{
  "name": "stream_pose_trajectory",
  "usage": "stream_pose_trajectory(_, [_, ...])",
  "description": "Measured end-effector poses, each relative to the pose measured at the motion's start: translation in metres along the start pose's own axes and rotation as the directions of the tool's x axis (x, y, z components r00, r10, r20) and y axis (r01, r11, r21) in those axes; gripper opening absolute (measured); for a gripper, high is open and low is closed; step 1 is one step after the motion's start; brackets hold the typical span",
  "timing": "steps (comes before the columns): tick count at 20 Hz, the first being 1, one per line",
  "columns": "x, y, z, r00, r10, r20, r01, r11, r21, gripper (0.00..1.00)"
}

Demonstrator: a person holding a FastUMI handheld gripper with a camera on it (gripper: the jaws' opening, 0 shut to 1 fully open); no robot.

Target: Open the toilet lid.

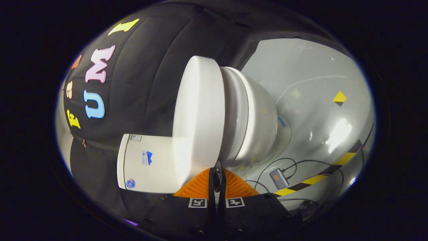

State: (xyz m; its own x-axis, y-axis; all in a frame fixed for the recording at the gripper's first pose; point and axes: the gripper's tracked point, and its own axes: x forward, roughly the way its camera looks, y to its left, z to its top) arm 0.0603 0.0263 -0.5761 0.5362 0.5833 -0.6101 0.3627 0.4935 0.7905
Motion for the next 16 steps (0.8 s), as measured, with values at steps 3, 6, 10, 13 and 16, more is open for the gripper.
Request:
stream_pose_trajectory(3, [-0.013,0.031,0.002,0.997,-0.057,0.043,0.061,0.994,-0.094,0.06])
stream_pose_trajectory(6, [-0.027,0.068,0.000,0.989,-0.114,0.091,0.131,0.967,-0.218,0.06])
stream_pose_trajectory(10, [-0.042,0.118,-0.009,0.972,-0.161,0.170,0.209,0.923,-0.322,0.06])
stream_pose_trajectory(13, [-0.048,0.149,-0.017,0.931,-0.241,0.273,0.339,0.848,-0.408,0.06])
stream_pose_trajectory(16, [-0.050,0.181,-0.032,0.897,-0.271,0.348,0.414,0.790,-0.453,0.06])
